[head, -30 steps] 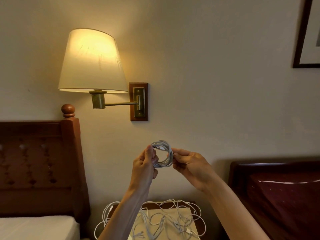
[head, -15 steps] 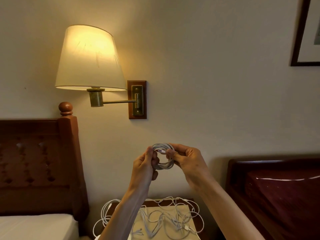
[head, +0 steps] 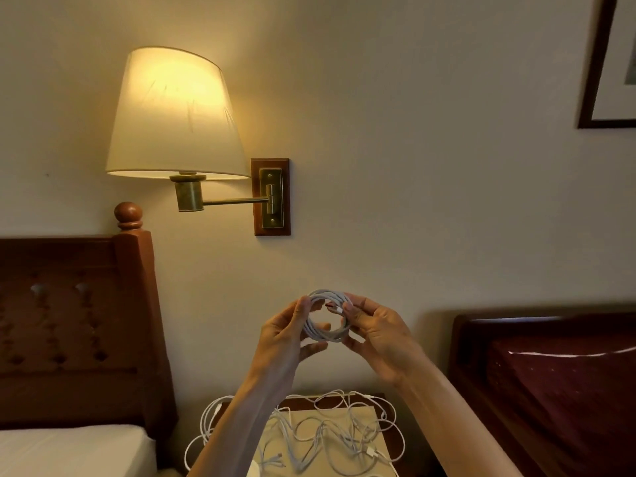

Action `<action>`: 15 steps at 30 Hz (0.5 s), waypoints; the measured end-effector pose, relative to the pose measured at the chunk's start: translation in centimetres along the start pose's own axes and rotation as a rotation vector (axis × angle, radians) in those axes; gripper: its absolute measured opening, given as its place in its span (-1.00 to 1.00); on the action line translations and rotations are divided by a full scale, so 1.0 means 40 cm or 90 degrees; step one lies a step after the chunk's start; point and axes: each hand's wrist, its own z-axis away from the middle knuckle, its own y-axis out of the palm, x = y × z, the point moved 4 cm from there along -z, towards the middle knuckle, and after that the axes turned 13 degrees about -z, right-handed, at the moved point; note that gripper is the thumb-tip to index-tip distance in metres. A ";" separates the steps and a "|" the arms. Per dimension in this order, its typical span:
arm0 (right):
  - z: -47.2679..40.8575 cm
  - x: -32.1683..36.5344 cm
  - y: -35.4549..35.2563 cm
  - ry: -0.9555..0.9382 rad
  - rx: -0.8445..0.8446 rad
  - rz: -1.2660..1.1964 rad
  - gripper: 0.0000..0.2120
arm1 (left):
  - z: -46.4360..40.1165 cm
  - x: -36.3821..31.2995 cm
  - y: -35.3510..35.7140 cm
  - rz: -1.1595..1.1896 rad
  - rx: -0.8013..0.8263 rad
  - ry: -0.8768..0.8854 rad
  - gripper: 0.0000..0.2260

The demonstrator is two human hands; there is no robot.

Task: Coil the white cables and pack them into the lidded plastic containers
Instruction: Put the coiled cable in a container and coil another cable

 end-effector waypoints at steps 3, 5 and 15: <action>-0.005 0.012 -0.008 -0.015 -0.015 -0.006 -0.81 | 0.005 0.005 -0.005 0.138 0.026 -0.049 -0.69; -0.008 0.018 -0.008 -0.015 -0.015 -0.010 -0.80 | 0.008 0.017 -0.008 0.205 0.031 -0.086 -0.73; -0.008 0.012 -0.014 -0.011 -0.032 -0.037 -0.83 | 0.004 0.034 -0.015 0.232 -0.005 -0.096 -0.86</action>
